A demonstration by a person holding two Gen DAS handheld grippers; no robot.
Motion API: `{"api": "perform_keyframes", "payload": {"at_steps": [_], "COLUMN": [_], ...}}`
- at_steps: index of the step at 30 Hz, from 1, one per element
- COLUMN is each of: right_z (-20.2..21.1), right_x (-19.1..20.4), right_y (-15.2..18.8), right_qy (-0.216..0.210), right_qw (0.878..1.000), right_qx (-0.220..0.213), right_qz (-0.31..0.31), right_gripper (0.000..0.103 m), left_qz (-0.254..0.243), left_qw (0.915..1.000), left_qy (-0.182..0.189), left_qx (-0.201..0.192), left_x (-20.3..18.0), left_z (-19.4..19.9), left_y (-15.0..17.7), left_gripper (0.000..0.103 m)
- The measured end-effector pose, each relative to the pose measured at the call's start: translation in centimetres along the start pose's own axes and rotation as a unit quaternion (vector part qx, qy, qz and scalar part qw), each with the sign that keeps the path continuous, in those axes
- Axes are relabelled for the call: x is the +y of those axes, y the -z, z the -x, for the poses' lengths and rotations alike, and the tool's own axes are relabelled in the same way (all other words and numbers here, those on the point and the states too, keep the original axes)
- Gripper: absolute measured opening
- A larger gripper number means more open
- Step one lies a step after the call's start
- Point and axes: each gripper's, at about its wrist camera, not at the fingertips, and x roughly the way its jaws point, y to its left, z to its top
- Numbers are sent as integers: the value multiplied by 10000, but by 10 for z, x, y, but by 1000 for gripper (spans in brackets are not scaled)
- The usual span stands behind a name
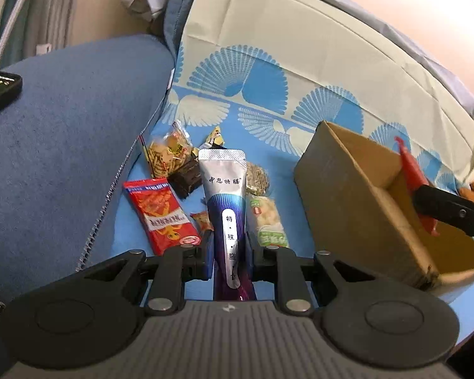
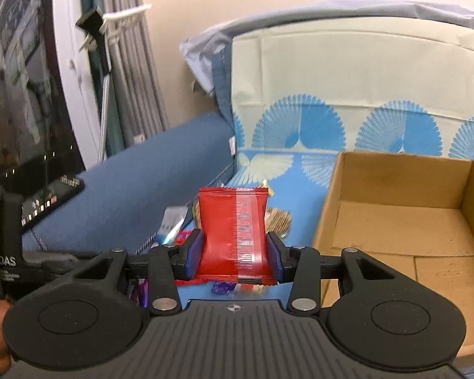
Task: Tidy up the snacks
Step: 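Carry the tube pack and red bar into the box and open both grippers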
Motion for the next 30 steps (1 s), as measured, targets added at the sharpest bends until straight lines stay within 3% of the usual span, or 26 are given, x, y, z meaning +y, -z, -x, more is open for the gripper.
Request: {"api": "perform_keyframes", "payload": {"at_steps": [12,22,30], "right_z": [15,29,37], "right_x": [-56,-122,-141], "right_y": [-15,-13,-8], "right_qy": [812,2072,2337], "right_qw": [9931,9649,9547], "right_qx": [-327,-478,-552], "right_qz": [-784,-1541,-1760], "right_gripper": [45,45,45], "left_qz": [77,-91,-296], "left_qw": [9988,9948,9916], "left_qy": [450,975,1229], "left_qx": [-155,-289,-255], "left_x": [-85,-176,-226], "left_z": [-5,-25,-36], "left_y": [-49,-80,-82], "left_gripper": [21,21,21]}}
